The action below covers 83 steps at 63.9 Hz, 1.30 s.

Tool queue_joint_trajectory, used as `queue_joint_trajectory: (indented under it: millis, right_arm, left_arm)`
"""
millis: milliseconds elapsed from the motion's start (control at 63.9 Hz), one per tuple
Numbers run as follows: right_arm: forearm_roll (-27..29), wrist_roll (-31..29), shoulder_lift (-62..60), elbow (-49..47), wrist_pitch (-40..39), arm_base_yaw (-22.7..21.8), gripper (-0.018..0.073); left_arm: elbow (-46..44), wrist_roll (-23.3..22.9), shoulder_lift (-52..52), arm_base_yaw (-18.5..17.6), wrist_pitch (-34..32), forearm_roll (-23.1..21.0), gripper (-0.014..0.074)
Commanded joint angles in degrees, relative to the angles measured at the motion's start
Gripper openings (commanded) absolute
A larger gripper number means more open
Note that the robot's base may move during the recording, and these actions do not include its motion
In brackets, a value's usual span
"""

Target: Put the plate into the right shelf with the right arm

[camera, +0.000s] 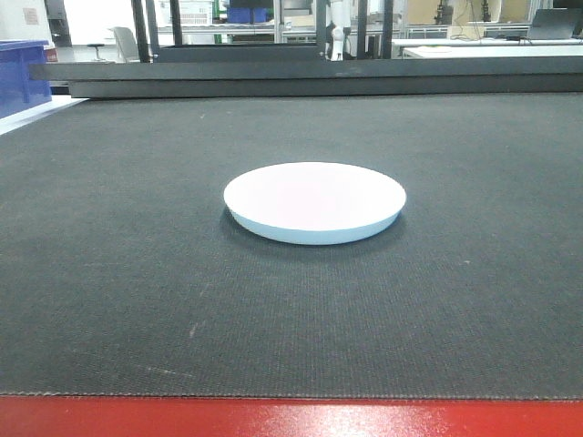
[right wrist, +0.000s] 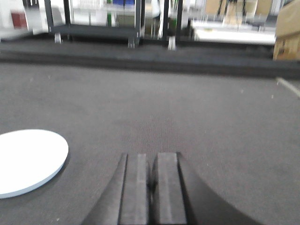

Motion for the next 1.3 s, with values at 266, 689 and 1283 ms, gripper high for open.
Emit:
queue_joint_trajectory:
  millis: [266, 689, 1283]
  right_arm:
    - [0.29, -0.49, 33.04, -22.00, 6.93, 0.23, 0.0608]
    - [-0.49, 6.93, 70.68, -58.48, 26.72, 14.03, 0.0556]
    - [-6.17, 10.20, 97.38, -72.14, 27.15, 21.31, 0.0477]
  left_arm:
    - [0.48, -0.14, -0.60, -0.43, -4.83, -0.12, -0.0047]
    - [0.48, -0.14, -0.60, -0.43, -4.83, -0.12, -0.0047]
    - [0.48, -0.14, -0.60, -0.43, -4.83, -0.12, -0.0047]
